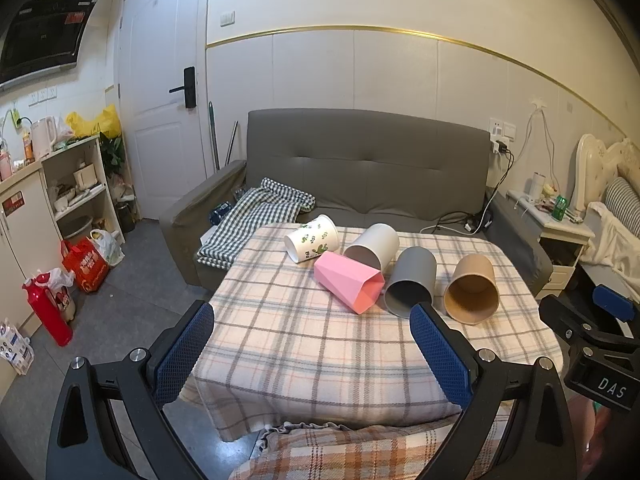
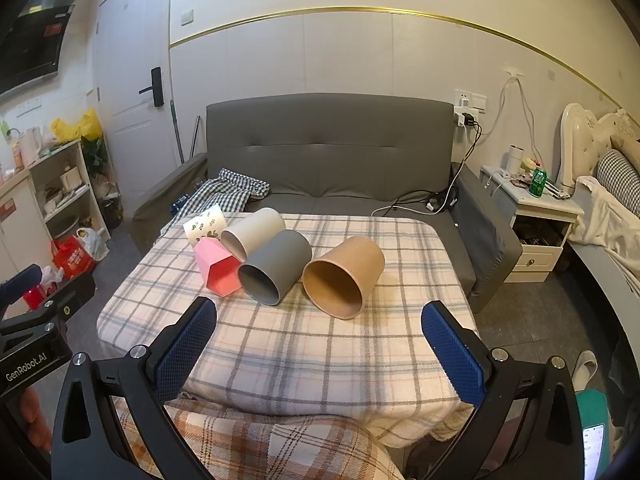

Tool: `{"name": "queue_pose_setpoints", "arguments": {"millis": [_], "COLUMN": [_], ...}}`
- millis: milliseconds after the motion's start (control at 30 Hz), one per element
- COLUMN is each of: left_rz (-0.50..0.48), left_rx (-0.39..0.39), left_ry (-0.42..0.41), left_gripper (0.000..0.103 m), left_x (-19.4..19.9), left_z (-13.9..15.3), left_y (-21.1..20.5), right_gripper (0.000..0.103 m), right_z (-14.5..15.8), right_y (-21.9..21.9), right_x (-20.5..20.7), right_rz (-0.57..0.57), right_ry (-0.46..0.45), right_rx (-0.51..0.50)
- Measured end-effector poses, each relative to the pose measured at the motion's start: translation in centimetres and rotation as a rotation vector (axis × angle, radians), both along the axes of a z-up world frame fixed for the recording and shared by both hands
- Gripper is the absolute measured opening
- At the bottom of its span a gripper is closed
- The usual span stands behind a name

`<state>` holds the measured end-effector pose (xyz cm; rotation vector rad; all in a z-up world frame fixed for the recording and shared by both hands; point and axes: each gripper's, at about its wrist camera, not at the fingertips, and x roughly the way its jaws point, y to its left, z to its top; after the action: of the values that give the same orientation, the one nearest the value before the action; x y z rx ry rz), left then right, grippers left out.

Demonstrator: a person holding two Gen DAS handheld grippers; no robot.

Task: Flip cup upside down

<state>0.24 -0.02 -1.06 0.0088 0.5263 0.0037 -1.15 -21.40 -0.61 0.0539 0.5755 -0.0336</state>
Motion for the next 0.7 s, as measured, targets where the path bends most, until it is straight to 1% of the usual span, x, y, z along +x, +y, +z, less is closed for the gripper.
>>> {"name": "queue_pose_setpoints", "arguments": {"millis": [167,200,367,533,700], "left_rz": [0.008,0.012,0.018,0.051,0.088], "left_rx": [-0.009,-0.011,-0.028,-0.037,-0.028], "left_ry": [0.014,0.016,0.023,0.03,0.05], "left_gripper": [0.101,0.101,0.101,0.101,0.101], "left_x": [0.2,0.4,1.3,3.6,7.1], "left_z": [-0.4,0.3,1.1,1.4,1.0], "left_y": [0.2,0.6,2.4,5.3,9.0], "right_gripper": [0.103,0.103,0.103,0.103,0.103], "right_z": [0.3,0.6,1.2,1.9,2.2], "right_y": [0.4,0.8,2.0,4.0,7.5], "right_x": [0.3,0.7,1.9,4.1,7.5], "right_rz": [0.008,0.011,0.031,0.054,0.093], "right_ry": [0.01,0.017,0.042,0.085,0.131], "right_rx": [-0.005,-0.008,-0.016,-0.008,-0.015]}}
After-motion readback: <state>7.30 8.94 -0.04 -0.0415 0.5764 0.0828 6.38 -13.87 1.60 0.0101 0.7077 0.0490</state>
